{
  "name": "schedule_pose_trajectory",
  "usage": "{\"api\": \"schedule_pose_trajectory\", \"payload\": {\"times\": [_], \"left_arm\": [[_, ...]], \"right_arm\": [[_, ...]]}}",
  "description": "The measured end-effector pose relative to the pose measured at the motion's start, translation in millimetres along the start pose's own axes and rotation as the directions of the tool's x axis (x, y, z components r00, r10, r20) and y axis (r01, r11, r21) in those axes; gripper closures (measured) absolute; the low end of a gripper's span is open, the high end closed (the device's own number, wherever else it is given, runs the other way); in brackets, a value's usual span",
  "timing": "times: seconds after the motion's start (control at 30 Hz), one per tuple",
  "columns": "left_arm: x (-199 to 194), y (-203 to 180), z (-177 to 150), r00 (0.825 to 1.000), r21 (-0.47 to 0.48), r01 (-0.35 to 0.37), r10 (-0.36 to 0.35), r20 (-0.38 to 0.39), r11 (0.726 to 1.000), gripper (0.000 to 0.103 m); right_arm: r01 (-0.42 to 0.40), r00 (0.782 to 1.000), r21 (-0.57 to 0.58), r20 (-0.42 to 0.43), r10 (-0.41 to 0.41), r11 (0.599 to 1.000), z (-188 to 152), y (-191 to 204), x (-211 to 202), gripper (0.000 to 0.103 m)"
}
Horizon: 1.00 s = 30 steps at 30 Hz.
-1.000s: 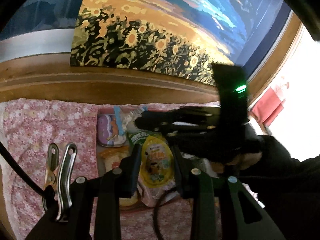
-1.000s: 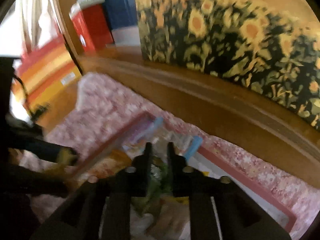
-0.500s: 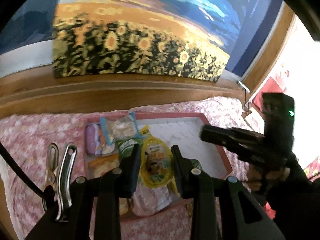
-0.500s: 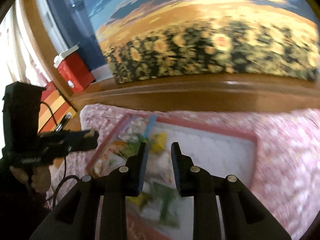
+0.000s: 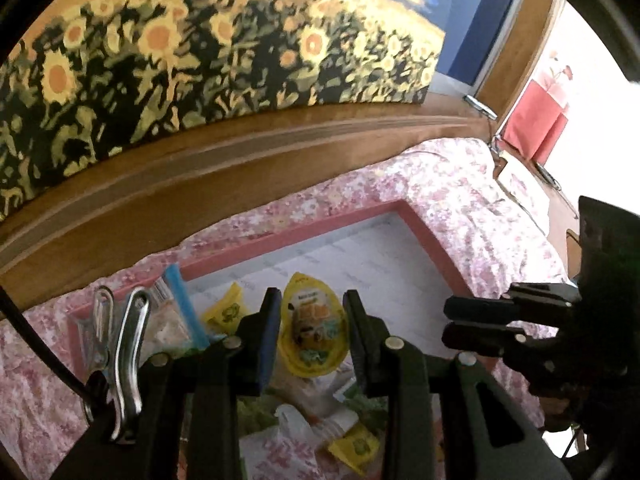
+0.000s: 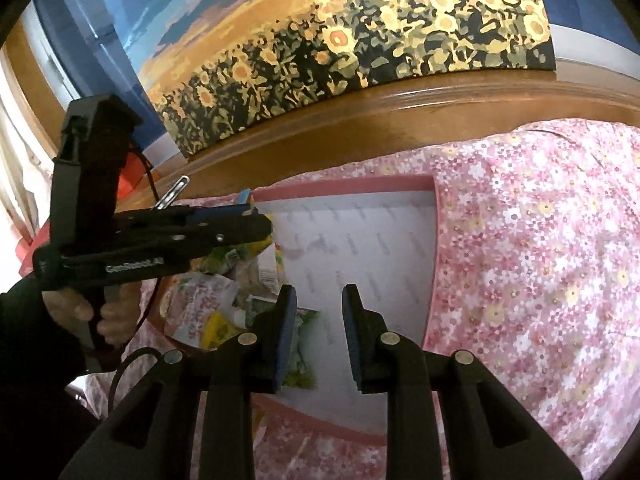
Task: Organize snacks
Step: 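Carry the jelly cup into the tray with the left tool while the right tool releases the zip bag there, then withdraw both open tools from the tray toward the last snacks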
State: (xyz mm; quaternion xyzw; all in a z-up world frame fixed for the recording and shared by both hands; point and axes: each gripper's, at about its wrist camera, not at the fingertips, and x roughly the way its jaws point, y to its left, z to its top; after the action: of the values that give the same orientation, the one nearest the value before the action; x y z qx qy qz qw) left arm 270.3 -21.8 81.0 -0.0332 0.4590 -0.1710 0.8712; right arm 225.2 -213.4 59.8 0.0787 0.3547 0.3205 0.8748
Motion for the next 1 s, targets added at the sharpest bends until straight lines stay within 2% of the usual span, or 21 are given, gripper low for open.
{"api": "schedule_pose_trajectory", "payload": {"times": [0.03,0.1,0.17,0.4,0.57,0.83,1.0], "left_arm": [[1.5,2.2,0.8,1.0,-0.007,-0.016,0.016,-0.003,1.0,0.07],[2.9,4.3,2.1,0.998,-0.011,-0.059,0.059,-0.003,0.998,0.055],[-0.5,8.1,2.6,0.996,-0.023,-0.085,0.085,0.012,0.996,0.051],[-19.3,15.7,-1.3,0.993,-0.082,-0.11,0.113,0.037,0.991,0.051],[-44.9,6.7,-9.8,0.988,-0.099,-0.129,0.136,0.071,0.987,0.051],[-90.8,-13.4,-33.7,0.976,-0.106,-0.155,0.169,0.135,0.982,0.05],[-119.8,-23.8,-59.8,0.968,-0.112,-0.169,0.187,0.17,0.979,0.049]], "right_arm": [[-0.002,1.0,-0.002,-0.003,0.002,1.0,1.7,0.3,2.7,0.078],[-0.003,1.0,-0.006,-0.008,0.003,1.0,5.1,1.0,6.7,0.078],[-0.001,1.0,-0.011,-0.015,0.001,1.0,7.9,1.0,10.8,0.078],[-0.018,1.0,-0.058,-0.01,0.018,0.998,14.6,9.4,16.5,0.078],[-0.026,0.999,-0.093,0.023,0.028,0.995,9.8,22.0,0.5,0.078],[-0.031,0.996,-0.12,0.074,0.04,0.992,-18.1,43.0,-37.8,0.076],[-0.034,0.995,-0.12,0.084,0.045,0.992,-38.4,56.3,-58.0,0.076]]}}
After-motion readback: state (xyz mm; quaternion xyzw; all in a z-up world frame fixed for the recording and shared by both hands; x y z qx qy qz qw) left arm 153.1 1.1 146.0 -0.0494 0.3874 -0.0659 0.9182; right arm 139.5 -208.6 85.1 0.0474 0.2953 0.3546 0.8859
